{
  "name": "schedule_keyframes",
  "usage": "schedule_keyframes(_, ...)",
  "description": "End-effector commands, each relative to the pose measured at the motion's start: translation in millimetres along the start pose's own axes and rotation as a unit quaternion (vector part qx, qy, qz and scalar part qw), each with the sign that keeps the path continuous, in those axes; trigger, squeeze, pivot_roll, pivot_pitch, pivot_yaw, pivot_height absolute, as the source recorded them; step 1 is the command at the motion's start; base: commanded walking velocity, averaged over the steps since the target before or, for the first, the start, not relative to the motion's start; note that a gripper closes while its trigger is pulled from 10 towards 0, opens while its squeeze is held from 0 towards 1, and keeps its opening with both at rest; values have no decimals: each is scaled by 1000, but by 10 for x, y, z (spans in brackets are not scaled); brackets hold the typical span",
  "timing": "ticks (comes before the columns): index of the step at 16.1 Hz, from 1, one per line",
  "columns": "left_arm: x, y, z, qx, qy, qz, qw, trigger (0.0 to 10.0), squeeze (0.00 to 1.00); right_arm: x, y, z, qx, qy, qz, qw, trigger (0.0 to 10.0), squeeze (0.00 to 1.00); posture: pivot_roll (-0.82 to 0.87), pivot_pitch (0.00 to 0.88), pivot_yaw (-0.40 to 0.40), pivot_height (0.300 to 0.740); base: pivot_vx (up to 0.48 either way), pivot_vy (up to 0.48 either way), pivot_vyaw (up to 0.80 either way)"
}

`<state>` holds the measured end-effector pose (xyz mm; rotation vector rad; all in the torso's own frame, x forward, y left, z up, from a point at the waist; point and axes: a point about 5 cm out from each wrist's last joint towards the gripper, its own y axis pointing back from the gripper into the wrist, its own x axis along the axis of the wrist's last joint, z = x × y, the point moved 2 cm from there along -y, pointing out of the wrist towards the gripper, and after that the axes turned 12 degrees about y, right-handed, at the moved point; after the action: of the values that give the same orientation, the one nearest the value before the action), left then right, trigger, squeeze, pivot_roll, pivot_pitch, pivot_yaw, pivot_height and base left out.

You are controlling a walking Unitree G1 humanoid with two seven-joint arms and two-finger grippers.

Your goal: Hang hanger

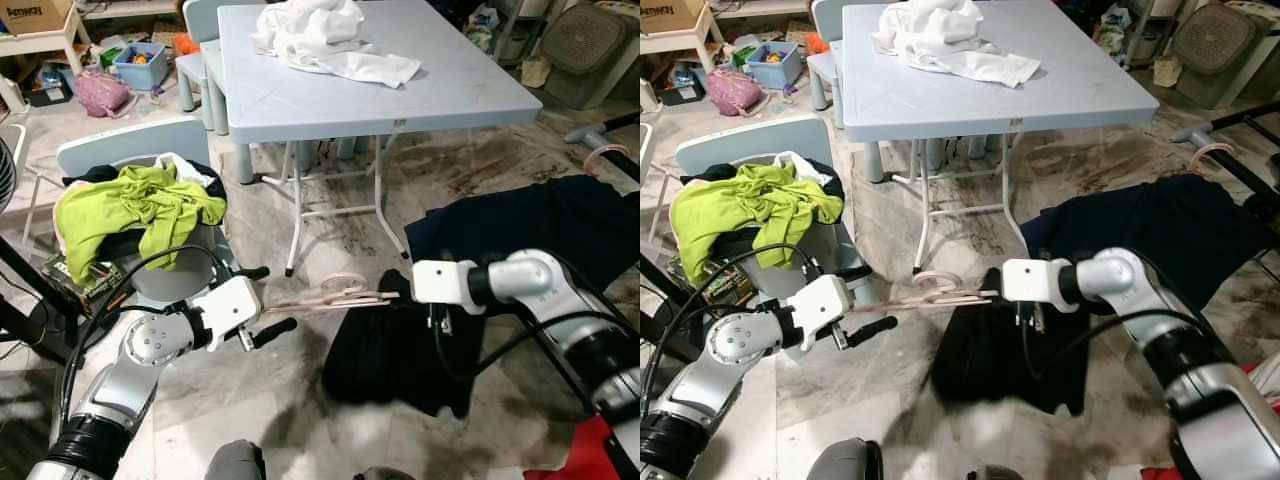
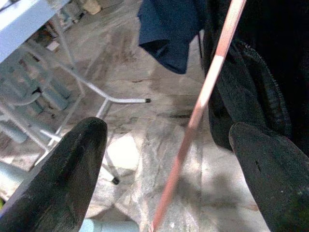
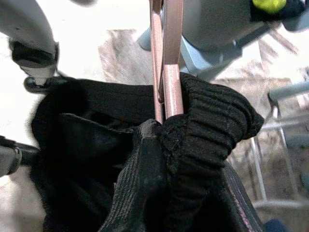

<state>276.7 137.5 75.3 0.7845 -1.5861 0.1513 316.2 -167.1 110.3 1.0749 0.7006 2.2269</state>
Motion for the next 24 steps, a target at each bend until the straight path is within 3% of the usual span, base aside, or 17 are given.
schedule_keyframes(1,63,-43,20,-23,-8,7,1000,10000,0,77,32,154,-15,16,14,1000,10000,0,-34,34,-40,740,0,0,0)
schedule_keyframes(2,83,-65,42,-40,3,11,999,10000,0,113,23,149,-4,18,25,1000,10000,0,-34,34,-40,740,0,0,0)
schedule_keyframes(3,113,-110,45,-52,11,18,998,0,0,144,13,149,10,30,31,999,10000,0,-33,31,-41,740,0,0,0)
schedule_keyframes(7,90,-151,23,-88,8,-4,996,0,0,206,17,159,43,40,47,997,10000,0,-39,29,-39,740,0,0,0)
schedule_keyframes(14,-10,-166,-48,-120,31,-55,991,0,0,146,10,116,29,32,18,999,10000,0,-56,39,-28,740,0,0,0)
schedule_keyframes(18,81,-315,-177,-117,16,-63,991,0,0,184,-116,61,32,29,17,999,10000,0,-61,39,-18,740,0,0,0)
schedule_keyframes(24,62,-480,-117,-161,13,-98,982,0,0,296,-227,77,23,29,29,999,10000,0,-73,35,-12,740,0,0,0)
